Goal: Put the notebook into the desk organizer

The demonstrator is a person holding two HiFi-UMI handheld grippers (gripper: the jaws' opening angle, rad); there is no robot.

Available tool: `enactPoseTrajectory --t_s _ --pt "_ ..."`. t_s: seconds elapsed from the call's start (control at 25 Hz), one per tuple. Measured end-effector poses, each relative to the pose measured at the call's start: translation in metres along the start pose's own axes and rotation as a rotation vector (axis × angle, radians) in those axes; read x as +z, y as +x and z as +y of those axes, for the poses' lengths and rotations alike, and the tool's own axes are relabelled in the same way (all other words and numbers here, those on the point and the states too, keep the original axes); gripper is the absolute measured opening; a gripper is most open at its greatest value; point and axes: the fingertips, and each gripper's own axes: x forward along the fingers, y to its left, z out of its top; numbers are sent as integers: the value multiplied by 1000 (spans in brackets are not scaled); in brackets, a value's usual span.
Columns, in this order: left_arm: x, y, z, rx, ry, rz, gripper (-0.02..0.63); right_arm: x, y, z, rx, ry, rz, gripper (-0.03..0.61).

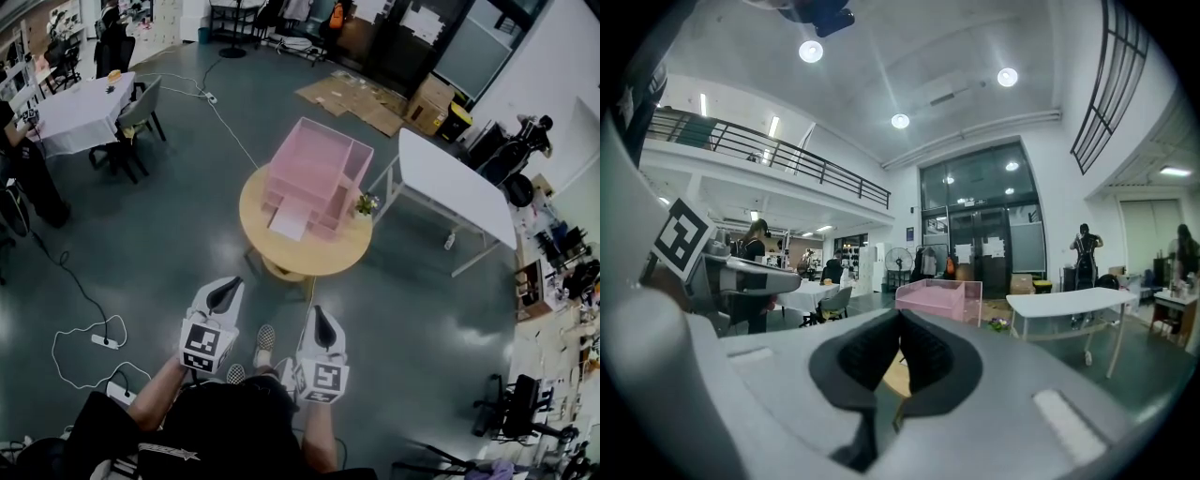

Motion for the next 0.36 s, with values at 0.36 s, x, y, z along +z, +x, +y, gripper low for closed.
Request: enactPoseTrajectory --t_s 0.36 --pt "-7 9 4 -2 3 8 23 -7 9 -1 5 -4 20 6"
